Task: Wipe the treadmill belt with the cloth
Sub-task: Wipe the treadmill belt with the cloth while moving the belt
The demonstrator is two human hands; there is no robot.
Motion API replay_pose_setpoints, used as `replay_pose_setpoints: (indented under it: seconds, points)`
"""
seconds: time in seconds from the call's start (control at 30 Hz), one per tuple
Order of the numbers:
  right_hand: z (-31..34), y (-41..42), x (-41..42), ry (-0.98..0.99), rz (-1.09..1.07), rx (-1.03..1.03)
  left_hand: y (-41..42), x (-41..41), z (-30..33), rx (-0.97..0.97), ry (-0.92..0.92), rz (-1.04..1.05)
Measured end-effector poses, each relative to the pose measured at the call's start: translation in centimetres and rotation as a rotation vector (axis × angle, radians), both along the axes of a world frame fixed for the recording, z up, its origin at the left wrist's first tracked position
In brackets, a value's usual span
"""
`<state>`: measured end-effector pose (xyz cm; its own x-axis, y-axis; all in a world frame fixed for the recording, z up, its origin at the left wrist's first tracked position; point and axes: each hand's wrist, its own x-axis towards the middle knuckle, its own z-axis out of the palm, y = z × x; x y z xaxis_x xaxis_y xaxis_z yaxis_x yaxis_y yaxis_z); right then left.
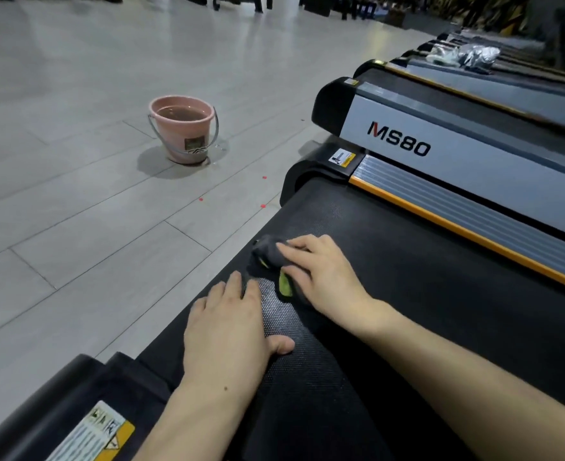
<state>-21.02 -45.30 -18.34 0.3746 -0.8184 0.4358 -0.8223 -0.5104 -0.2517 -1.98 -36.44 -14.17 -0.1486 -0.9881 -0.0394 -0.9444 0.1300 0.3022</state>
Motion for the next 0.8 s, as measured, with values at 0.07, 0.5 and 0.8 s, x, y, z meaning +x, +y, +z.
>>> replay_pose_setpoints:
  seconds: [0.07, 0.5, 0.8]
  points:
    - [0.2, -4.2, -1.1, 0.049, -0.084, -0.036, -0.1, -0.2, 0.0, 0.000, -0.011, -0.005]
    - [0.2, 3.4, 0.1, -0.045, -0.094, 0.084, -0.2, 0.6, -0.4, 0.086, 0.009, -0.003]
    - [0.7, -0.2, -6.6, -0.032, -0.553, 0.063, 2.6, 0.4, -0.4, 0.045, -0.028, -0.047]
